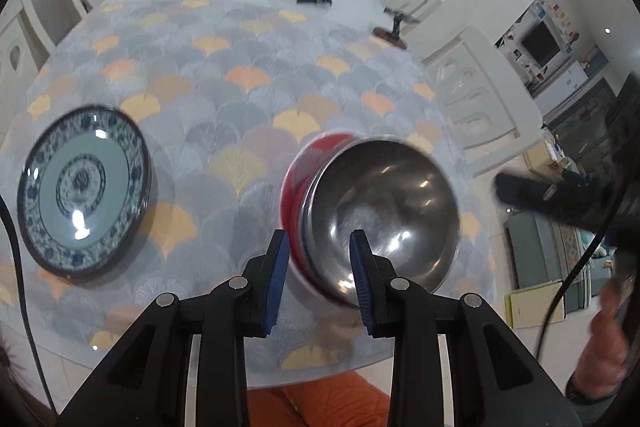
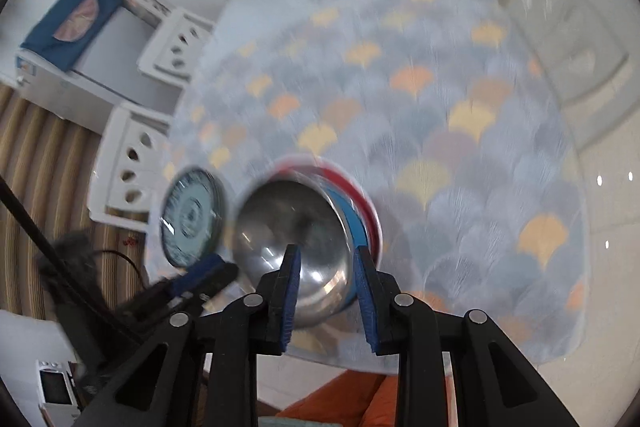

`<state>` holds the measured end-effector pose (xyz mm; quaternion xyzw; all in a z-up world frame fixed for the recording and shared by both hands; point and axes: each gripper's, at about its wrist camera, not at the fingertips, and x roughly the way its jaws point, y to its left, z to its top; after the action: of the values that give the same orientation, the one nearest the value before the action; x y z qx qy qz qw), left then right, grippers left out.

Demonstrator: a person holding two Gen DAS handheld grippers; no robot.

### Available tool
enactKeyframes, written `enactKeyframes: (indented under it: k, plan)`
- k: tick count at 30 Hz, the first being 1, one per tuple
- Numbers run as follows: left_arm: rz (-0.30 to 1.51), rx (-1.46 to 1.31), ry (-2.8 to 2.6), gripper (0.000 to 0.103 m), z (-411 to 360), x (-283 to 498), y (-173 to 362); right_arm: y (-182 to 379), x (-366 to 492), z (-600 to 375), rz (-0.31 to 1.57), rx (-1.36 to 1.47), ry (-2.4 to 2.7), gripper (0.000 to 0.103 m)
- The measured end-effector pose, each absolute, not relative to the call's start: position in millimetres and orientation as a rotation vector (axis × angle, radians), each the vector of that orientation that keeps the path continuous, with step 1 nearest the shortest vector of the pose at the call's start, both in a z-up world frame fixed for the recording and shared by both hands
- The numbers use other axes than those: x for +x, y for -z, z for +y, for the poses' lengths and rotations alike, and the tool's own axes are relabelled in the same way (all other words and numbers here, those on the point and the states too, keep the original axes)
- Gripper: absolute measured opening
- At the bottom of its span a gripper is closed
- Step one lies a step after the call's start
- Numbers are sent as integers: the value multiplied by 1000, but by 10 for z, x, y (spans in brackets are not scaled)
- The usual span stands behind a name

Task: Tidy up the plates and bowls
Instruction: 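Grip the rims of the nested bowl stack with both grippers and lift, then carry the nested bowls over the plate stack and lower them onto it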

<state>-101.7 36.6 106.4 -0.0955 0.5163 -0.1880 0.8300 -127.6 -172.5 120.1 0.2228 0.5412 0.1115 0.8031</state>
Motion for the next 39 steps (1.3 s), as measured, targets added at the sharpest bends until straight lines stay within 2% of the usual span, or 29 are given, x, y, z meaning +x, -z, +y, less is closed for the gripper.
enactKeyframes:
  k: [2,4,6,7,9,11,13,19,30,33,35,39]
  plan:
    - [1065,-207,405,28,366,-1016,-1156,-1447,-1282,-1780,1093,480,-227,42]
    - [1052,-221,408,29,383,-1020,-1195,-1541,-1327,-1805,1039,498,-206,83]
    - [1061,-240,406,34,405,-1018,-1164,-1442,-1323,-1785,1068,534,-223,90]
    - [1072,-254,413,34,413,-1019,-1140,-1290,-1310,-1751,1116,558,-230,90]
    - [1119,-289,435,43,441,-1019,-1090,-1057,-1281,-1729,1184,562,-215,90]
    - [1136,-322,432,63,491,-1028,-1047,-859,-1274,-1676,1234,516,-201,88]
    - [1132,-340,384,69,544,-1033,-1004,-778,-1265,-1605,1237,413,-205,88]
    - [1213,-442,361,69,516,-908,-780,-630,-1227,-1507,1270,160,-215,88]
    - [1287,-488,248,68,408,-853,-574,-407,-1014,-1490,1265,136,-348,88]
    - [1297,-538,230,64,431,-829,-450,-306,-975,-1466,1301,147,-367,88]
    - [1310,-595,266,53,425,-813,-375,-260,-964,-1453,1307,149,-386,88]
    - [1308,-570,255,51,384,-826,-361,-154,-913,-1431,1322,161,-402,88]
